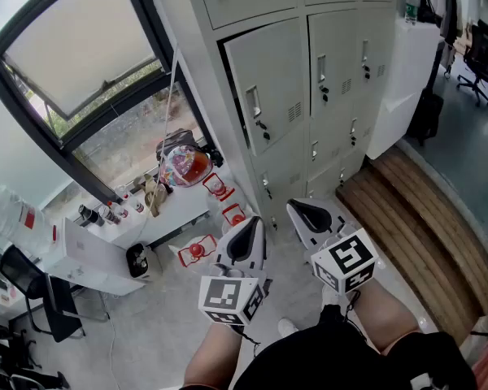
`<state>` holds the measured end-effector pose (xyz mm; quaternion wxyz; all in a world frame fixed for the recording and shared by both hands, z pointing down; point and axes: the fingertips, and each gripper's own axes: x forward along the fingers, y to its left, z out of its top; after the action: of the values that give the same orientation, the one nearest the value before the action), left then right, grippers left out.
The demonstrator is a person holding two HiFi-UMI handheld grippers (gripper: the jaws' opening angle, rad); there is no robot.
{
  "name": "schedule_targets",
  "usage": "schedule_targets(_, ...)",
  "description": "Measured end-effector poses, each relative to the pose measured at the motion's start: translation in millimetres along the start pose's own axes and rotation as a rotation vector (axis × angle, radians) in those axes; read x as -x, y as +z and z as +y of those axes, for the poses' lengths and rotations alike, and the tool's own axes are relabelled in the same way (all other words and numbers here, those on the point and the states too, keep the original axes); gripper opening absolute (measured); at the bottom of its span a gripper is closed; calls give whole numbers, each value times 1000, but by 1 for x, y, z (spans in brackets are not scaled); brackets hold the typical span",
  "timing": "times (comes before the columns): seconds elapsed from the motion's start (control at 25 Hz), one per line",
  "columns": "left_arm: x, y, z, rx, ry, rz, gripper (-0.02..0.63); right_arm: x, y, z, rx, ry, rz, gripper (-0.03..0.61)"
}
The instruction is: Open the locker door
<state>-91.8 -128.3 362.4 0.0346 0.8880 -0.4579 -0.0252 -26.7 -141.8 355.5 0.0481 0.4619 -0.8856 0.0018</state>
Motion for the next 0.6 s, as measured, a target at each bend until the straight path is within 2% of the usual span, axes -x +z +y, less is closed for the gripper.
schedule_targets(0.6,10,-2,6,5,12,-7,17,-3,2,12,5,15,-8,54)
